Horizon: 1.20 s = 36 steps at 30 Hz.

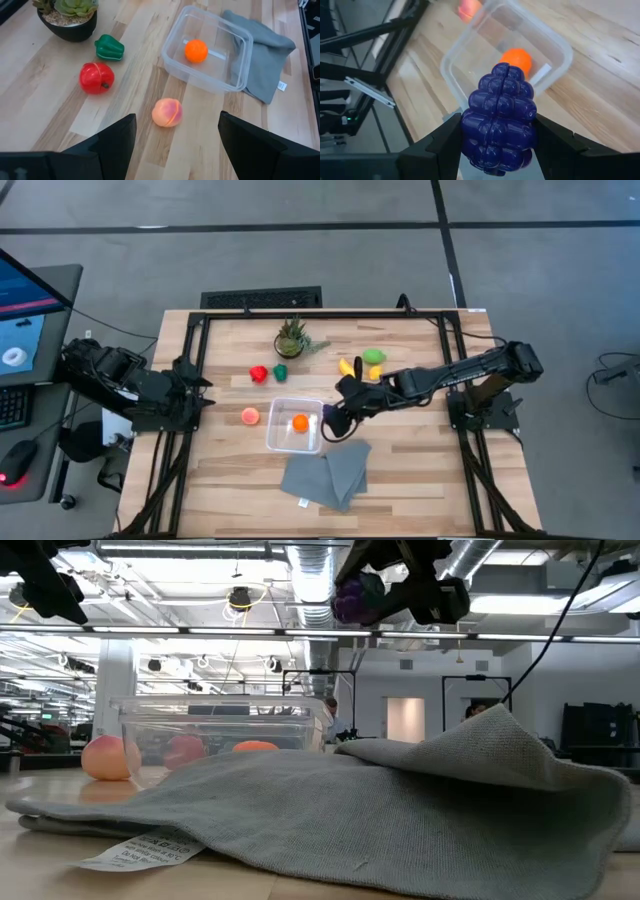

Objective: Pick and placing Produce into tupperware
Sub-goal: Put the purple grapes into the transparent container

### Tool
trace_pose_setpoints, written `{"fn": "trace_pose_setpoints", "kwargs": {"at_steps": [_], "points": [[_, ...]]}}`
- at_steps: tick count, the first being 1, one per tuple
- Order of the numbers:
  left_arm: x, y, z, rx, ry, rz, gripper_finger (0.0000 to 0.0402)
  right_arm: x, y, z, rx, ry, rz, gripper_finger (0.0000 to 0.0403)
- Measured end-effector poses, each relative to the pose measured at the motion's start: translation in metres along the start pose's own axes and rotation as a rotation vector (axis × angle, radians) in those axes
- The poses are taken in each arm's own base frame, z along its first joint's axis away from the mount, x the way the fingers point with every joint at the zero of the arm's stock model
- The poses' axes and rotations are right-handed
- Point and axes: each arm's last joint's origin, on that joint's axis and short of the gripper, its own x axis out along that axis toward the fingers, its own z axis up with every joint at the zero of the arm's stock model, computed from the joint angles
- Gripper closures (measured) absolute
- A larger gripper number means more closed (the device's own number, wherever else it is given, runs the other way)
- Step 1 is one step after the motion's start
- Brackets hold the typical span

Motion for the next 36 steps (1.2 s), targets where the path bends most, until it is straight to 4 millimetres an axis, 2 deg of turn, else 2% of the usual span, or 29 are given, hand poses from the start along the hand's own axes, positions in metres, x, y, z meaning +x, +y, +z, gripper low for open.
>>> {"fn": "trace_pose_setpoints", "kwargs": {"at_steps": [13,23,30,36], "points": [[0.0,0.001,0.001,0.0,-0.021,0.025,0.0132,0.001,0.004,0.004,-0.039,-0.065,0.027,0.0172],[0.0,0.001,0.001,0.0,-0.022,0.026,0.0132,0.042,0.006,0.002,-0.053,-0.069,0.067,0.0172],[0.0,0.001,0.001,0.0,-0.022,0.026,0.0132,0.055,0.003,0.004,-0.051,-0.082,0.066,0.0172],[0.0,0.001,0.001,0.003,-0.033,0.039,0.0132,0.067,0.004,0.015,-0.049,-0.153,0.133,0.0172]]}}
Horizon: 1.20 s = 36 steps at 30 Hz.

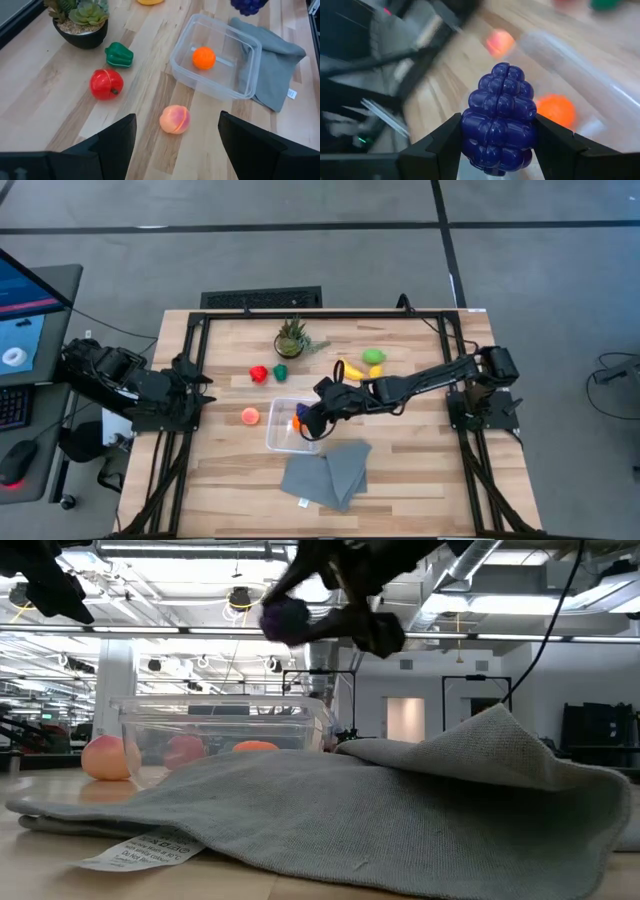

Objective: Pick and placing Produce into tupperware
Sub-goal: Put the purple grapes into the transparent container

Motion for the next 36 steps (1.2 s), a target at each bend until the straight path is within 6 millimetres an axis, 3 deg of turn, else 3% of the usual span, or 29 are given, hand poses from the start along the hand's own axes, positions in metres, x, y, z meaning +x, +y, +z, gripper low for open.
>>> {"fn": "trace_pose_setpoints", "kwargs": {"at_steps": [23,36], "points": [[0.0,0.0,0.0,0.001,-0.011,0.015,0.0132,0.069,-0.007,0.019,-0.053,0.017,-0.003,0.0172],[0.0,0.001,0.001,0.002,-0.031,0.04,0.0132,0.072,-0.014,0.017,-0.086,0.04,-0.061,0.0172]]}}
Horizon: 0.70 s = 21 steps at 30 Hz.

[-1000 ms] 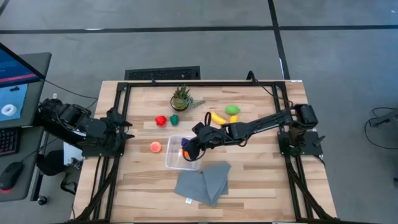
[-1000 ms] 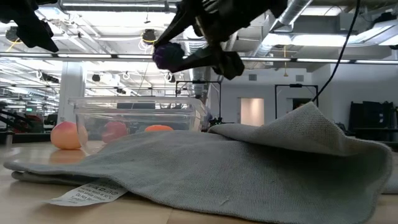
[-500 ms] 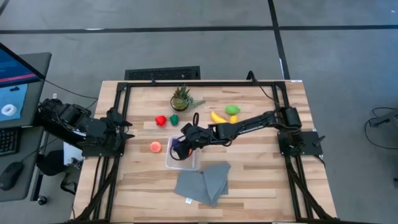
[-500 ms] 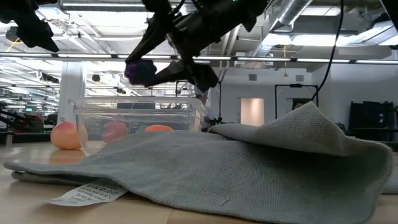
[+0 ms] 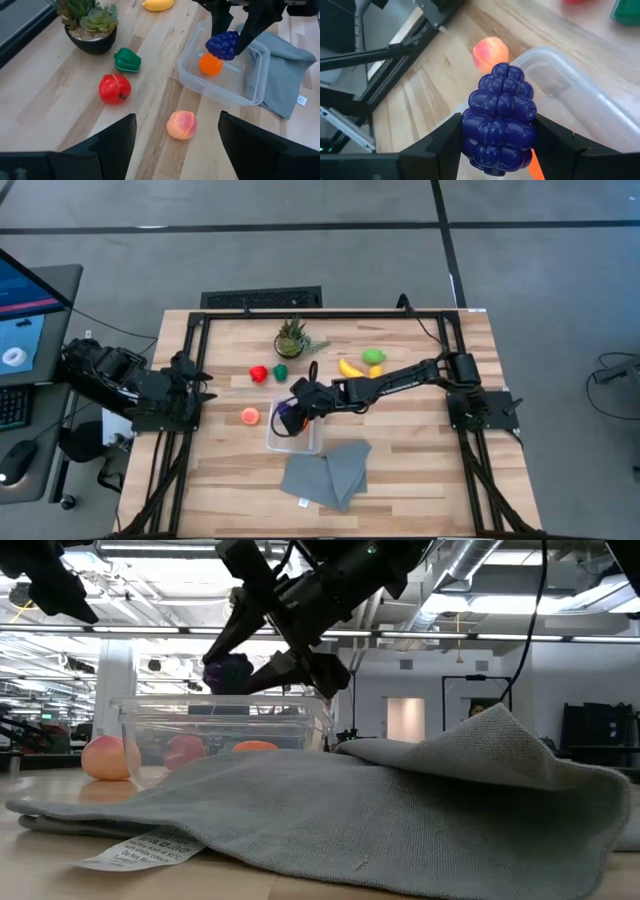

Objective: Pick and placing Produce into tupperware
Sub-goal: Put the purple grapes into the transparent container

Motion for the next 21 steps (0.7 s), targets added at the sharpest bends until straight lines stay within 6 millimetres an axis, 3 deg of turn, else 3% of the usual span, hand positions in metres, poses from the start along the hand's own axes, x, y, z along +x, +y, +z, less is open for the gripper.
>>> {"fn": "trace_pose_setpoints", "kwargs": {"at_steps": [21], "points": [[0.0,0.0001,0.0001,0.003,-0.004,0.005,0.0132,-0.0001,-0.0001,-0.0036,-0.026,0.015,-0.022,0.0144]]}}
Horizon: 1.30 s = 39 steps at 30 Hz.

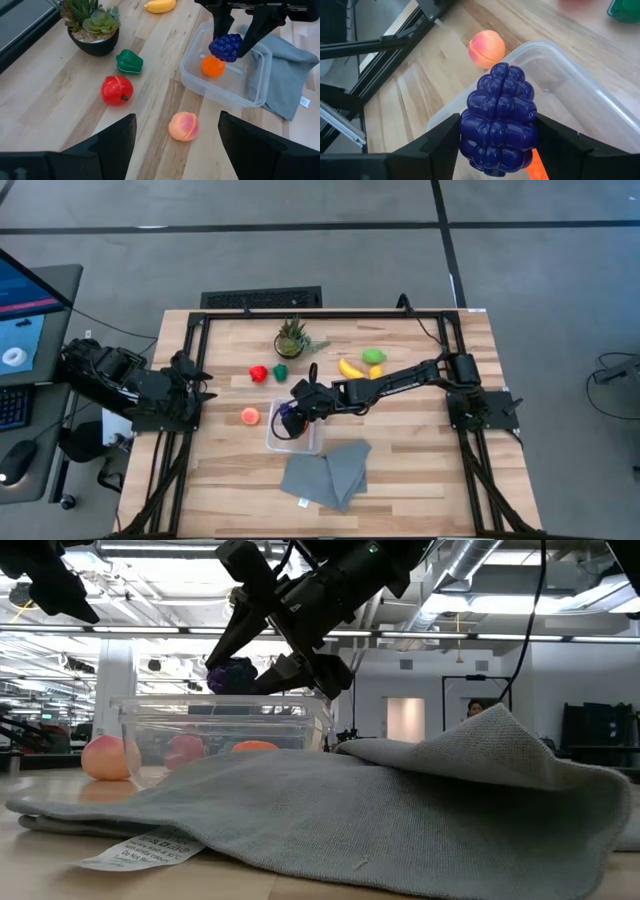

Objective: Pick and placing Produce into tupperware
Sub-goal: Put the purple grapes into the transparent container

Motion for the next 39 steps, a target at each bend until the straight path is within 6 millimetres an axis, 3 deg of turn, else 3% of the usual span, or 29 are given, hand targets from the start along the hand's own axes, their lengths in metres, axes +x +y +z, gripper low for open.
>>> {"fn": "trace_pose_setpoints", "kwargs": {"at_steps": [34,39], "points": [[0.0,0.0,0.0,0.0,0.001,0.0,0.0132,-0.0005,0.0012,0.0006,0.001,0.005,0.021,0.0142],[0.0,0.0,0.0,0.0,0.0,-0.001,0.0132,-0.0005,0.0013,0.0006,0.001,0.005,0.021,0.0128]]}}
